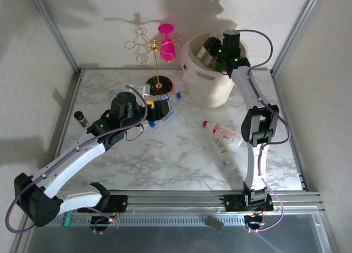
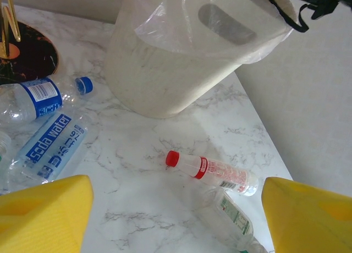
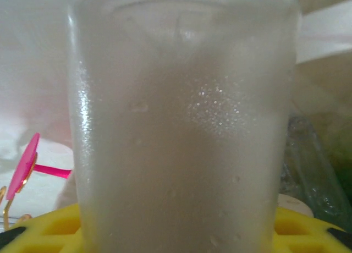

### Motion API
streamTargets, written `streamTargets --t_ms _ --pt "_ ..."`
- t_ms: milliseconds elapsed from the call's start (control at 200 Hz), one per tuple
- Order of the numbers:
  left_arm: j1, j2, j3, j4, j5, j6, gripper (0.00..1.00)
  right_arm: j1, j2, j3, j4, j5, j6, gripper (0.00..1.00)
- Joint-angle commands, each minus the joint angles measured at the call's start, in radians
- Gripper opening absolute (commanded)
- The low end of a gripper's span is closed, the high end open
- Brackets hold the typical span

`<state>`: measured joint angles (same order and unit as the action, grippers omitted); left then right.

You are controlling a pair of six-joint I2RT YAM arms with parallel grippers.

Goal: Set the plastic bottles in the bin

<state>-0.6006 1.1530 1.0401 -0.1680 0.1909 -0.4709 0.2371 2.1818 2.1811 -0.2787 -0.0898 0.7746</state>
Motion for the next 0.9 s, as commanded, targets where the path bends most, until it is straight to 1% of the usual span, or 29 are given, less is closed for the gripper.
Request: streamTargets --t_ms 0,160,315,370,456,586,686,781,891 --pt "-0.005 -0.002 0.017 0.019 -0.007 0.005 0.80 -0.004 0.010 0.027 -0.021 -0.015 -0.013 0.58" --pt "-0.004 -0.010 0.021 0.016 -0.018 0.011 0.81 -0.012 -0.026 0.057 -0.049 0.011 -0.047 0.72" --pt "-0.004 -0.028 0.024 0.009 -0.036 0.014 0.82 -0.029 -0.097 0.035 -0.057 0.047 -0.100 0.80" --pt "-0.003 -0.034 0.024 0.005 -0.044 0.015 0.82 -0.042 -0.111 0.033 -0.079 0.058 -0.117 0.80" --pt "-0.004 -0.044 0.025 0.001 -0.057 0.018 0.82 -0.063 -0.131 0.034 -0.110 0.038 -0.133 0.80" --pt "-0.005 -0.062 0.015 0.000 -0.072 0.016 0.82 -0.066 -0.178 0.035 -0.139 0.004 -0.219 0.79" --pt "-0.004 -0.075 0.010 -0.004 -0.081 0.011 0.82 -0.062 -0.230 0.022 -0.204 0.032 -0.273 0.77" --pt "-0.005 -0.092 -0.003 -0.004 -0.093 0.011 0.82 -0.035 -0.332 -0.090 -0.215 0.105 -0.328 0.73" --pt "-0.005 -0.107 -0.028 -0.008 -0.112 0.010 0.82 0.027 -0.469 -0.277 -0.213 0.176 -0.377 0.70"
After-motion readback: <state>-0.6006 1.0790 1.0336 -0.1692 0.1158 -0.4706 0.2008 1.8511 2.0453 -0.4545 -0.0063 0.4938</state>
